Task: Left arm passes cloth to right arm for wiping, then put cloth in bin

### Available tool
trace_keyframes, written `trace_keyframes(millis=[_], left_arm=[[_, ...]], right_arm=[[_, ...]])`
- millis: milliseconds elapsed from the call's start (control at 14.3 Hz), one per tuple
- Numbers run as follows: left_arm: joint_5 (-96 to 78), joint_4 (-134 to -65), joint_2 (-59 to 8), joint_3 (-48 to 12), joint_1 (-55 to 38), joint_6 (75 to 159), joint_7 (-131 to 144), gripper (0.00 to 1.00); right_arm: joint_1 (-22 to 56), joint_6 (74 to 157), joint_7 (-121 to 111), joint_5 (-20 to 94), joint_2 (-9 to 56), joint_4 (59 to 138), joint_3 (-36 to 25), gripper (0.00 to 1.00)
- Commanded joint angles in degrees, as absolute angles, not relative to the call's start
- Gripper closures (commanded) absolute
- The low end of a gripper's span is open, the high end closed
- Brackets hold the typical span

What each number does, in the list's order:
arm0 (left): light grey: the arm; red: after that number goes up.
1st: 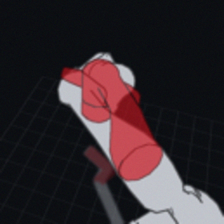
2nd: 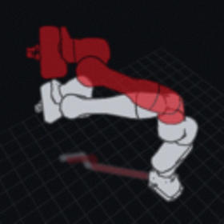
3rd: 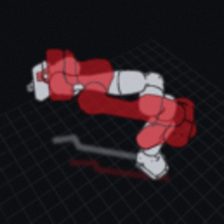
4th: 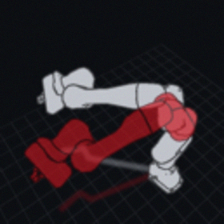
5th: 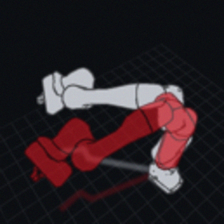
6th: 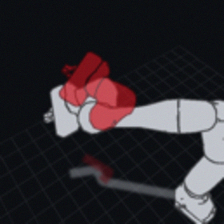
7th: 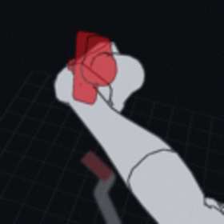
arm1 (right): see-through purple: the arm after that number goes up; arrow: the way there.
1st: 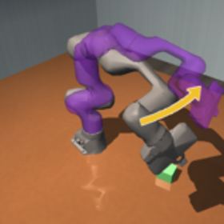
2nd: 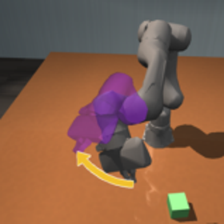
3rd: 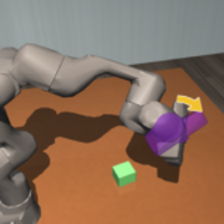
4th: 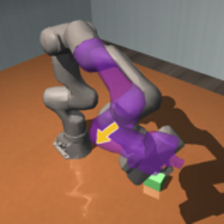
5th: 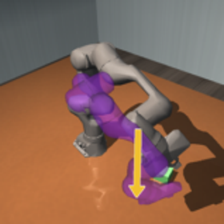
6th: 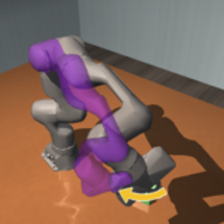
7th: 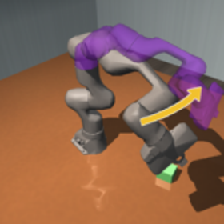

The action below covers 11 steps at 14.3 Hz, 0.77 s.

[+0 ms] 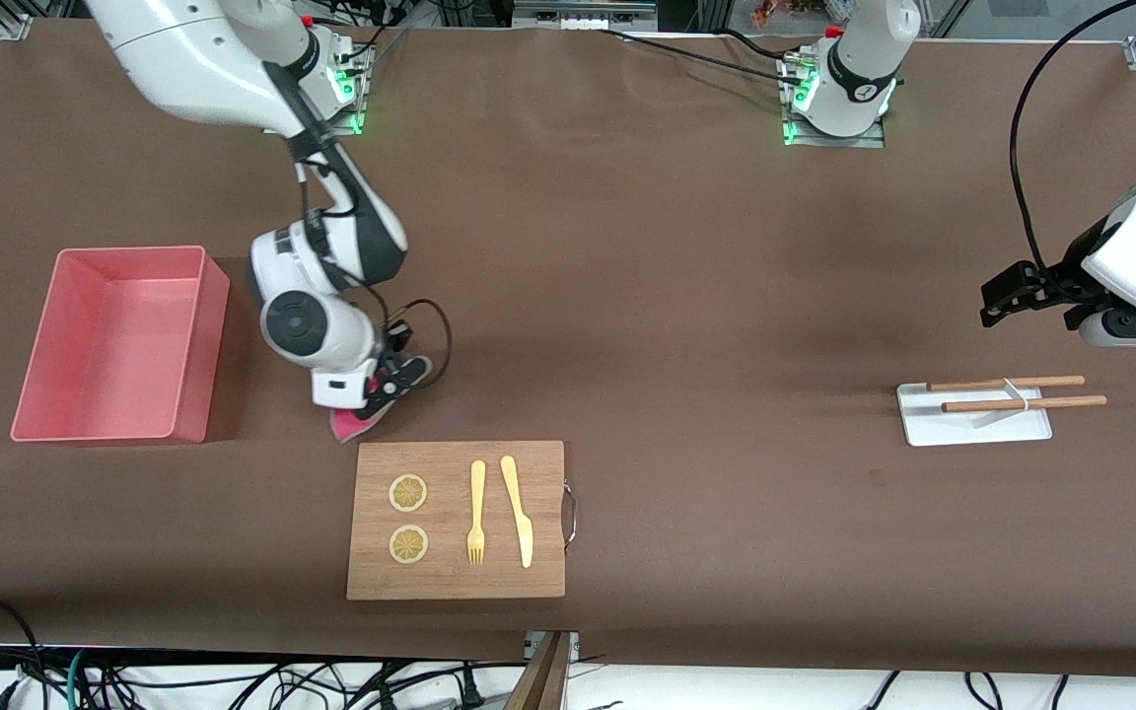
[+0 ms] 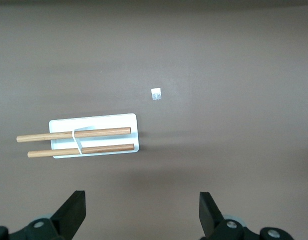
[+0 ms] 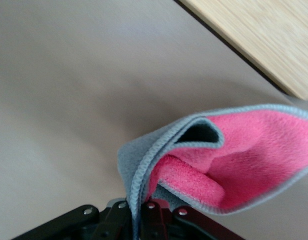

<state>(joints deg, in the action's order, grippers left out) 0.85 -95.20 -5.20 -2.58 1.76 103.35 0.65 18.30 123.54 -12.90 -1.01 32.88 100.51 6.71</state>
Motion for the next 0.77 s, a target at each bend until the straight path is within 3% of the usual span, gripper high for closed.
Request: trace_keyframes(millis=[0, 419, 699], left_arm=[[2.72, -95.98, -4.57, -2.90, 1.23, 103.63, 0.00, 0.00], [2.11, -94.58, -4.66, -2.81, 0.71, 102.31, 0.44, 0.00], [2.55, -94.48, -4.66, -3.08, 0.44, 101.60, 0.18, 0.00]], right_arm=[[23.01, 123.14, -3.46, -0.80, 34.36, 96.43, 6.33, 1.00], [35.14, 123.13, 16.84, 6.77, 39.10, 86.24, 6.15, 1.00], [33.06, 122.26, 15.13, 6.42, 39.11, 85.95, 5.98, 1.00]])
